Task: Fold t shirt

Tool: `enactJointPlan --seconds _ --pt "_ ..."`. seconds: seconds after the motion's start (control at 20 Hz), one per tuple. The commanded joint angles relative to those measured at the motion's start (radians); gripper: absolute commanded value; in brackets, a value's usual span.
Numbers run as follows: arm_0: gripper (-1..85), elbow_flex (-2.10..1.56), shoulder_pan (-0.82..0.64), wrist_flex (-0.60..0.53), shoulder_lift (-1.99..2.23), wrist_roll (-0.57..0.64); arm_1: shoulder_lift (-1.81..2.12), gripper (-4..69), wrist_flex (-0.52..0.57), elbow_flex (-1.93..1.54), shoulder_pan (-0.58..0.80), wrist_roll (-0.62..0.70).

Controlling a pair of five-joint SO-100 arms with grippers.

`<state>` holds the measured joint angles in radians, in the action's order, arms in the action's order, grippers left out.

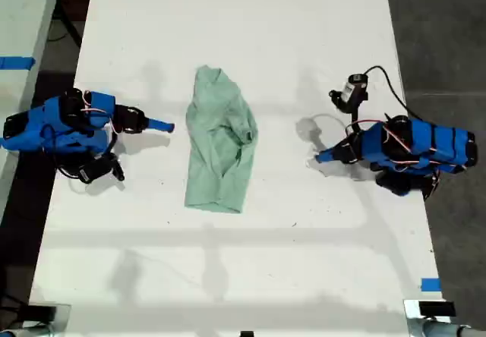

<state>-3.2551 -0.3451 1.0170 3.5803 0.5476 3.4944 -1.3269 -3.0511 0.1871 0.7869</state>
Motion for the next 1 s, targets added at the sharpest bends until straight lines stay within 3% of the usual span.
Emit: enactJointPlan --seconds 0.0,0.75,0.95 --pt "7.9 -0.04 -0.008 -0.012 0.009 0.008 0.014 5.9 -0.006 -0.057 -0.002 0.012" --pt "7.7 -0.04 -0.006 -0.012 0.009 0.008 0.014 5.9 -0.006 -0.057 -0.002 0.012" --pt "7.6 -0.04 -0.021 -0.012 0.009 -0.098 0.014 5.9 -0.006 -0.057 -0.002 0.012"
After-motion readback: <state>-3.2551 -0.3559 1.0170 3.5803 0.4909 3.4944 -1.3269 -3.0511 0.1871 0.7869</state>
